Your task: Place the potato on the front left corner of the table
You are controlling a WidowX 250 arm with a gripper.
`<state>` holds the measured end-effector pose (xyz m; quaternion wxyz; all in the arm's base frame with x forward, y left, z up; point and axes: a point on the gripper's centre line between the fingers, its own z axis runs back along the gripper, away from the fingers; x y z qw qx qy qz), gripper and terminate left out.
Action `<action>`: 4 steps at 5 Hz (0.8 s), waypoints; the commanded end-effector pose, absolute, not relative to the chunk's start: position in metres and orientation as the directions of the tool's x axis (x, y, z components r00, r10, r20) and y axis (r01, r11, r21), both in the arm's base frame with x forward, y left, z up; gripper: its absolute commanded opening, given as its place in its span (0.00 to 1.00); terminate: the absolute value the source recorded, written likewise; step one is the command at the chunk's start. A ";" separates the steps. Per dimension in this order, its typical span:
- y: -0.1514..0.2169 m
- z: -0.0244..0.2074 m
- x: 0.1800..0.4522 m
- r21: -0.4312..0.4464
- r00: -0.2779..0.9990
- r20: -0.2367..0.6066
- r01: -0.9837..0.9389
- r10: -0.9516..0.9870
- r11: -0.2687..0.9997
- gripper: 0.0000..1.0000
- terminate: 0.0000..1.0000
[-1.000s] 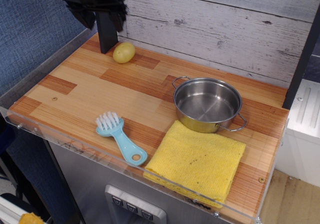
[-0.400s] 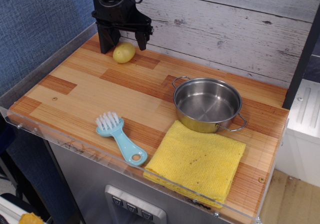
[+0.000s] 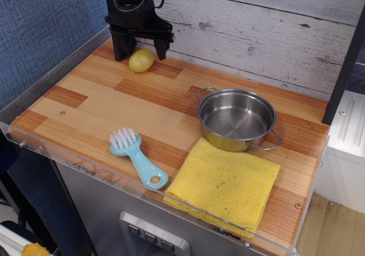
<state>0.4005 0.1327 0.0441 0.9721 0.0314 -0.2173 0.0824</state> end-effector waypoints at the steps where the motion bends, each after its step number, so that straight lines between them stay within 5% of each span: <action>1: 0.149 0.043 0.392 0.049 0.891 0.426 -0.198 0.159 0.979 1.00 0.00; 3: 0.150 0.029 0.388 0.041 0.903 0.393 -0.204 0.172 0.978 1.00 0.00; 4: 0.151 0.026 0.387 0.050 0.901 0.400 -0.203 0.167 0.978 0.00 0.00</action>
